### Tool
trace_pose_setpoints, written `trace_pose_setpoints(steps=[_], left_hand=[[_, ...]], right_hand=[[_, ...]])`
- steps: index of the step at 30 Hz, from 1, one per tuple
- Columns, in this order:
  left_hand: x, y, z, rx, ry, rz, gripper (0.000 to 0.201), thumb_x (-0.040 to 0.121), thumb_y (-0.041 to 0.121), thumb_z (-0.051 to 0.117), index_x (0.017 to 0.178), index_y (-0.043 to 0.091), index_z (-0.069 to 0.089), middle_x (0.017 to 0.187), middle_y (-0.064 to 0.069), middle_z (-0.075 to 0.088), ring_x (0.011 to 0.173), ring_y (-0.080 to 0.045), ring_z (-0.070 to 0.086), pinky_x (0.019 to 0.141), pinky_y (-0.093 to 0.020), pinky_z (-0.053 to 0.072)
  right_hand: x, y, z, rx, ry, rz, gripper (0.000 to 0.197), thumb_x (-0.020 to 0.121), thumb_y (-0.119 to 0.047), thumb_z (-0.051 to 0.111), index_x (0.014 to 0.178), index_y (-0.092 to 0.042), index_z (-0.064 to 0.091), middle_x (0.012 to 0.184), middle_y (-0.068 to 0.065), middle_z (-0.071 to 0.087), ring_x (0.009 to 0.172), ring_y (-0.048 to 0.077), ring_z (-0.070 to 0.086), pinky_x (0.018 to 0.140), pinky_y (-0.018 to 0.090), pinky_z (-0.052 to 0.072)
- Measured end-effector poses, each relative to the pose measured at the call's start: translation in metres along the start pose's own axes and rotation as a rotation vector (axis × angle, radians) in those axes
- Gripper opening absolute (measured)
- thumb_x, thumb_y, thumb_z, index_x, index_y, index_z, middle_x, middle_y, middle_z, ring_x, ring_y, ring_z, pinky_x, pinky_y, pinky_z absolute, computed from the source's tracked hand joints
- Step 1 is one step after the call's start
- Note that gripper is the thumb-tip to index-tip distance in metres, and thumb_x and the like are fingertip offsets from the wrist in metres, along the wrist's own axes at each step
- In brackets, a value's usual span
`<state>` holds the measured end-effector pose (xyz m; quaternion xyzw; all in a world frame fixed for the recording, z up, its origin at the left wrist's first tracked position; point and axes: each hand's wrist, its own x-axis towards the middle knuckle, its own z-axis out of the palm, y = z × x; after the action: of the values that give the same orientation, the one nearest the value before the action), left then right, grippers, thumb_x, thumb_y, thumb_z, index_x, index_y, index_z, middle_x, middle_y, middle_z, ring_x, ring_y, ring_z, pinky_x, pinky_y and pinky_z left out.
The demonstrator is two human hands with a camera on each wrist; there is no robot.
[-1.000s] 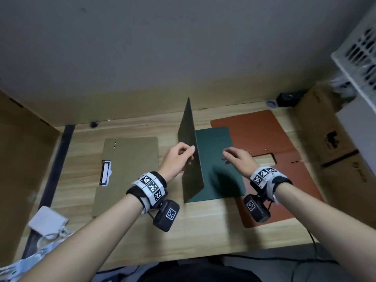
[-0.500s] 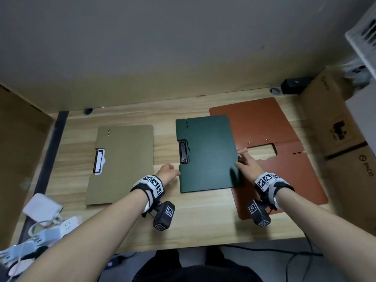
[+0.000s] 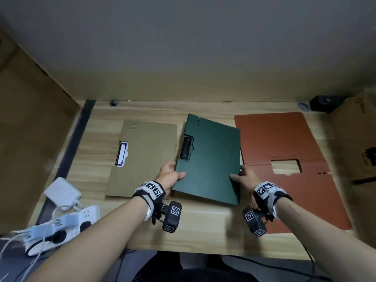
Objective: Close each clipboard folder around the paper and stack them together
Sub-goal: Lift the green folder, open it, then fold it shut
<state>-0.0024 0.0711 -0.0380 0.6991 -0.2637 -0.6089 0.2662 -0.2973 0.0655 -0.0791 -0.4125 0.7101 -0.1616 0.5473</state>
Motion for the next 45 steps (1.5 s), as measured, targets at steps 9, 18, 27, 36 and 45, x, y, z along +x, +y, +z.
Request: trace_pose_setpoints(steps=[9, 18, 27, 36, 45], left_hand=[[0.008, -0.002, -0.138, 0.147, 0.132, 0.126, 0.054, 0.080, 0.007, 0.075, 0.127, 0.004, 0.050, 0.128, -0.014, 0.063, 0.115, -0.028, 0.063, 0.102, -0.046, 0.050], [0.014, -0.007, -0.225, 0.758, 0.299, 0.227, 0.053, 0.074, 0.037, 0.081, 0.111, 0.005, 0.061, 0.117, -0.004, 0.054, 0.109, -0.022, 0.056, 0.092, -0.029, 0.042], [0.027, -0.029, -0.230, 0.537, 0.125, 0.163, 0.114, 0.066, 0.010, 0.087, 0.156, 0.017, 0.016, 0.158, -0.004, 0.031, 0.144, -0.022, 0.034, 0.117, -0.030, 0.030], [0.039, -0.031, -0.207, 0.626, 0.122, 0.141, 0.101, 0.058, 0.019, 0.089, 0.145, 0.016, 0.038, 0.141, -0.004, 0.051, 0.131, -0.026, 0.051, 0.109, -0.039, 0.043], [0.036, -0.029, -0.147, 0.700, 0.106, 0.150, 0.109, 0.061, 0.022, 0.087, 0.152, 0.019, 0.028, 0.149, -0.003, 0.043, 0.136, -0.024, 0.045, 0.110, -0.039, 0.042]], right_hand=[[0.020, -0.087, 0.114, -0.184, 0.010, -0.098, 0.045, 0.072, -0.020, 0.086, 0.101, -0.012, 0.053, 0.101, 0.010, 0.068, 0.095, 0.029, 0.066, 0.091, 0.043, 0.053], [0.028, -0.120, 0.198, -0.507, 0.010, -0.112, 0.054, 0.077, -0.036, 0.080, 0.115, -0.009, 0.052, 0.115, 0.010, 0.065, 0.108, 0.031, 0.061, 0.081, 0.032, 0.046], [0.025, -0.107, 0.225, -0.541, 0.090, -0.101, 0.061, 0.070, -0.033, 0.084, 0.117, -0.007, 0.056, 0.118, 0.011, 0.053, 0.098, 0.030, 0.062, 0.089, 0.036, 0.052], [0.023, -0.094, 0.208, -0.509, 0.074, -0.062, 0.059, 0.065, -0.034, 0.081, 0.114, -0.011, 0.059, 0.111, 0.013, 0.063, 0.090, 0.028, 0.064, 0.074, 0.027, 0.046], [0.019, -0.069, 0.158, -0.469, 0.128, -0.013, 0.056, 0.063, -0.034, 0.077, 0.110, -0.009, 0.061, 0.110, 0.015, 0.064, 0.093, 0.030, 0.064, 0.080, 0.032, 0.052]])
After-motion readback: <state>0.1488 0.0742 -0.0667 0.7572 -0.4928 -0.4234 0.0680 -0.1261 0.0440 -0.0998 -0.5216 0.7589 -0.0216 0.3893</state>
